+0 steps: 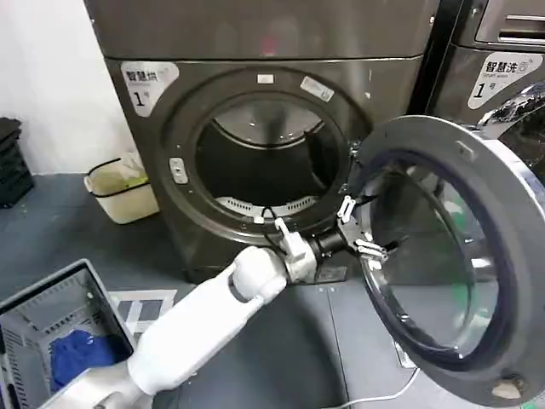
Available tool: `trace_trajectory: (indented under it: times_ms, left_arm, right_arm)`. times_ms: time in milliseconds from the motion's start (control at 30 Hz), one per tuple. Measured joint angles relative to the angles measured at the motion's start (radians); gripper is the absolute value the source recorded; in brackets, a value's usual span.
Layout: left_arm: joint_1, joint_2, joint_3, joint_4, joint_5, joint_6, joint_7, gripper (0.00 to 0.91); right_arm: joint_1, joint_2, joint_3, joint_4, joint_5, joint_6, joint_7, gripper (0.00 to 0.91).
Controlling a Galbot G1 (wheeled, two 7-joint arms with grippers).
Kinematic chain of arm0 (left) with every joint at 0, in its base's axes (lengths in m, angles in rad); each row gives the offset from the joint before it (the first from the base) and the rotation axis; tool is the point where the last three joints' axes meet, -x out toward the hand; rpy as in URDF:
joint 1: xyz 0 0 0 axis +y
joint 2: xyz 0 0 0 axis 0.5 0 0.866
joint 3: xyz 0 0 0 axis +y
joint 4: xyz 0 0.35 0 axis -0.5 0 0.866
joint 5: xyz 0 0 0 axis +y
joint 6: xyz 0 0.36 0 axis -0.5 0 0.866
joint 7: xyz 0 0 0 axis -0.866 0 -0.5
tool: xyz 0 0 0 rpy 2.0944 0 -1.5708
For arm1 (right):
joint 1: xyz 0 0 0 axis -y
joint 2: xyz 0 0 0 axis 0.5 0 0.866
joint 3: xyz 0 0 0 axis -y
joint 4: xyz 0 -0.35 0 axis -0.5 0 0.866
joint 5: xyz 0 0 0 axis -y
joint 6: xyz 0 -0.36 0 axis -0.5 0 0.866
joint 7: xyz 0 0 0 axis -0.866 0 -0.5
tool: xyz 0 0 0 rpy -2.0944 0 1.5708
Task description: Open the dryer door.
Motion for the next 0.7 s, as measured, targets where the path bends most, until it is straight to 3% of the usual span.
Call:
trace_trajectory:
  times_ms: [700]
  left_arm:
    - [-0.012, -0.153, 0.012, 0.1, 0.058, 0.027, -0.101, 0.907]
  right_arm:
    - [0.015, 0.0, 0.037, 0.02, -0.006, -0.008, 0.01, 0.907]
